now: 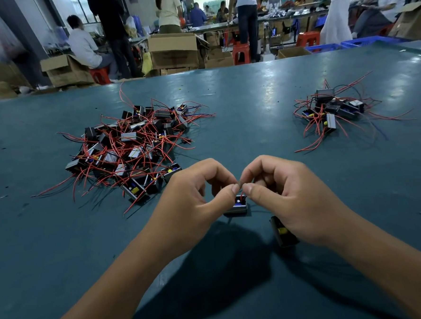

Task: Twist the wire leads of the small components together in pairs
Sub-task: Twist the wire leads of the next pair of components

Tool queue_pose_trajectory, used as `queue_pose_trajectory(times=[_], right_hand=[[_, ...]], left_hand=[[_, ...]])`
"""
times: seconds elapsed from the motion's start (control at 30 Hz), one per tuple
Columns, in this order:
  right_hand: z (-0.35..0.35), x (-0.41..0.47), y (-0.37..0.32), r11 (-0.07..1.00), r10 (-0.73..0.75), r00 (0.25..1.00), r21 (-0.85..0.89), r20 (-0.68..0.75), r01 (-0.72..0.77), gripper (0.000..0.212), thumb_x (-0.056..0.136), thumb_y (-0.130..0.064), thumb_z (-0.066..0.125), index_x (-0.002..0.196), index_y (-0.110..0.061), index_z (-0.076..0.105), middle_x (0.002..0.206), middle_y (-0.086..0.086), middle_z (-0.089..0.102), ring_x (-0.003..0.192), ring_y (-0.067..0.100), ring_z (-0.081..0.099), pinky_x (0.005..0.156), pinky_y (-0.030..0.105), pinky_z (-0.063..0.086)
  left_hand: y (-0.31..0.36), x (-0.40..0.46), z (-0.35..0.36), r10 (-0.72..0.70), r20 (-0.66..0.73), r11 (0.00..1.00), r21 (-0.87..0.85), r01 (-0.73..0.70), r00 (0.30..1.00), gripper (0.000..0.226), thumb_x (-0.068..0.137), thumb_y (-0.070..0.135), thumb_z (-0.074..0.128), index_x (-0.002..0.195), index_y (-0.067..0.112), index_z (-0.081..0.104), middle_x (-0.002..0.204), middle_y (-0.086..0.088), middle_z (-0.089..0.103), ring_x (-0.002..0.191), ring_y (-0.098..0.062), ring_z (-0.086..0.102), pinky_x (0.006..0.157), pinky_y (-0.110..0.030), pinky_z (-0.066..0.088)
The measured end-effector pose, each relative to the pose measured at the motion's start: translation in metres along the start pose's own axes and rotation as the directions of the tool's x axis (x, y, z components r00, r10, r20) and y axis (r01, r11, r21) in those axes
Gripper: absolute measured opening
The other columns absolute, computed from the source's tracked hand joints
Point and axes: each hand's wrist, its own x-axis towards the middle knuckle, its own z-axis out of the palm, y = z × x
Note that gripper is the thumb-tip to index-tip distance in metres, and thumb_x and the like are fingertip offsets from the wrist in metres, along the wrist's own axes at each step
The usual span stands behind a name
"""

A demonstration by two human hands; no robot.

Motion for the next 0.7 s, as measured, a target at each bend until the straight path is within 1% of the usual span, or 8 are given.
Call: queue_pose_trajectory(times=[0.07,0.13,0.2,0.27,0.33,0.43,0.53,0.7], right_hand=[[0.0007,0.0008,0.0004,1.0,0.012,1.0,-0.018,-0.013,-0.013,0.011,0.09,-0.006,0.062,0.082,-0.015,0.064,0.052,-0.012,0.047,0.045,0.002,0.034,0.047,0.013,0.028],[0.0008,0.0013,0.0004,0.999,0.029,0.999,-0.024,-0.015,-0.029,0.011,0.089,-0.007,0.061,0.081,-0.014,0.064,0.051,-0.012,0.048,0.043,0.002,0.034,0.046,0.012,0.027],[0.0,0.0014,-0.0003,0.999,0.043,0.999,-0.026,-0.012,-0.043,0.012,0.09,-0.009,0.06,0.079,-0.013,0.064,0.049,-0.012,0.048,0.041,0.002,0.035,0.045,0.011,0.028],[-0.0023,0.0016,-0.0017,0.998,0.059,0.998,-0.01,0.0,-0.059,0.014,0.091,-0.01,0.059,0.078,-0.013,0.063,0.051,-0.009,0.051,0.041,0.002,0.038,0.044,0.014,0.031],[-0.0052,0.0018,-0.0029,0.995,0.087,0.996,0.04,0.03,-0.088,0.015,0.091,-0.009,0.059,0.077,-0.012,0.063,0.054,-0.003,0.055,0.045,0.006,0.044,0.044,0.019,0.038],[-0.008,0.0025,-0.0043,0.986,0.131,0.987,0.087,0.092,-0.139,0.017,0.093,-0.005,0.057,0.077,-0.011,0.061,0.058,0.002,0.058,0.051,0.012,0.052,0.048,0.026,0.047],[-0.0079,0.0031,-0.0051,0.977,0.159,0.981,0.128,0.106,-0.172,0.018,0.092,0.0,0.054,0.076,-0.006,0.06,0.058,0.002,0.057,0.051,0.014,0.053,0.05,0.03,0.053],[-0.009,0.0039,-0.0055,0.958,0.203,0.971,0.178,0.127,-0.224,0.017,0.094,0.001,0.052,0.079,-0.003,0.06,0.059,0.004,0.059,0.051,0.014,0.052,0.048,0.029,0.054]], left_hand=[[0.0008,0.0004,0.002,0.022,-0.015,0.997,0.08,-0.021,1.0,0.007,0.085,0.02,0.066,0.079,0.017,0.066,0.072,0.012,0.059,0.07,-0.003,0.051,0.067,-0.011,0.035],[0.0011,0.0006,0.0031,0.065,-0.019,0.99,0.127,-0.062,0.998,0.006,0.085,0.015,0.067,0.079,0.013,0.066,0.074,0.012,0.057,0.072,-0.003,0.052,0.069,-0.011,0.034],[0.0008,0.0011,0.0034,0.14,-0.011,0.975,0.176,-0.136,0.99,0.006,0.084,0.01,0.067,0.079,0.011,0.064,0.076,0.008,0.056,0.073,-0.007,0.051,0.069,-0.02,0.04],[-0.0005,0.0021,0.0035,0.229,0.02,0.943,0.244,-0.227,0.973,0.005,0.085,0.007,0.066,0.08,0.008,0.065,0.08,0.002,0.058,0.075,-0.017,0.052,0.068,-0.037,0.046],[-0.0016,0.0029,0.0031,0.313,0.053,0.892,0.327,-0.313,0.948,0.005,0.088,0.009,0.063,0.084,0.008,0.066,0.085,0.0,0.06,0.076,-0.021,0.052,0.067,-0.047,0.045],[-0.0018,0.0033,0.0028,0.382,0.079,0.838,0.39,-0.381,0.921,0.009,0.09,0.013,0.06,0.087,0.01,0.068,0.089,0.0,0.062,0.076,-0.022,0.053,0.067,-0.048,0.044],[-0.0011,0.0031,0.0031,0.397,0.081,0.828,0.397,-0.395,0.914,0.008,0.089,0.012,0.062,0.086,0.01,0.068,0.089,0.0,0.064,0.076,-0.023,0.054,0.067,-0.048,0.044],[-0.0005,0.003,0.0011,0.383,0.065,0.839,0.394,-0.376,0.922,0.008,0.09,0.011,0.063,0.084,0.008,0.068,0.089,0.002,0.062,0.076,-0.025,0.054,0.068,-0.05,0.044]])
